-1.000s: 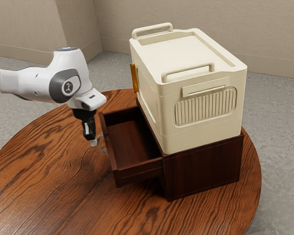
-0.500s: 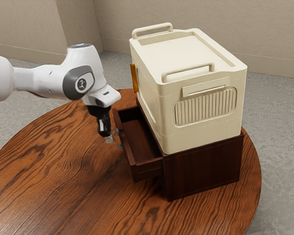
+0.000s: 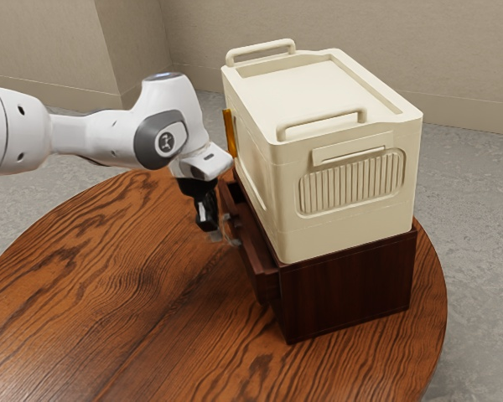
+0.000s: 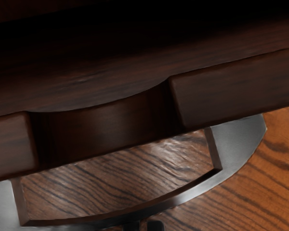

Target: Push the drawer handle with one arm to close the drawer

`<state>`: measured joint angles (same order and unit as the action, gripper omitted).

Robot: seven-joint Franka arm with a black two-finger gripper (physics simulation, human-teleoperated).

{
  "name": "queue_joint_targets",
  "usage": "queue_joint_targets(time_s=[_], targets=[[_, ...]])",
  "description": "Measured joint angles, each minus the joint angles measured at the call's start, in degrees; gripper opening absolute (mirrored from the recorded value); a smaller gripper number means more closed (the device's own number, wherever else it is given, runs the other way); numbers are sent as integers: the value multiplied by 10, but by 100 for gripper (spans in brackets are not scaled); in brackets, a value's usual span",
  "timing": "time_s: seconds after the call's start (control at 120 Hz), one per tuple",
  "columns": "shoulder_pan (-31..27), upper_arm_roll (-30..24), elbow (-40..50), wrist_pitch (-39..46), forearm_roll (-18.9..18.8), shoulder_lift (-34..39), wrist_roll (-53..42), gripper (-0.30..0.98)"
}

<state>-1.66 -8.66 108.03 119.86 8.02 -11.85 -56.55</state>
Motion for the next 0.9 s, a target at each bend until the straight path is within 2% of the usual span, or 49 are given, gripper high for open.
queue_joint_targets(time_s=[0.267,0.542,0.658,0.725,0.775,0.9], targets=[[2,-25,-22,11,13,-17,2,-10],[2,-26,-31,27,18,-20,1,-7],[1,-28,22,13,17,78,5,-10],[0,-25,29,-34,14,169,6,-10],[3,-15,18,-93,-2,231,5,-10],[-13,17,-54,-242,-58,274,0,17]])
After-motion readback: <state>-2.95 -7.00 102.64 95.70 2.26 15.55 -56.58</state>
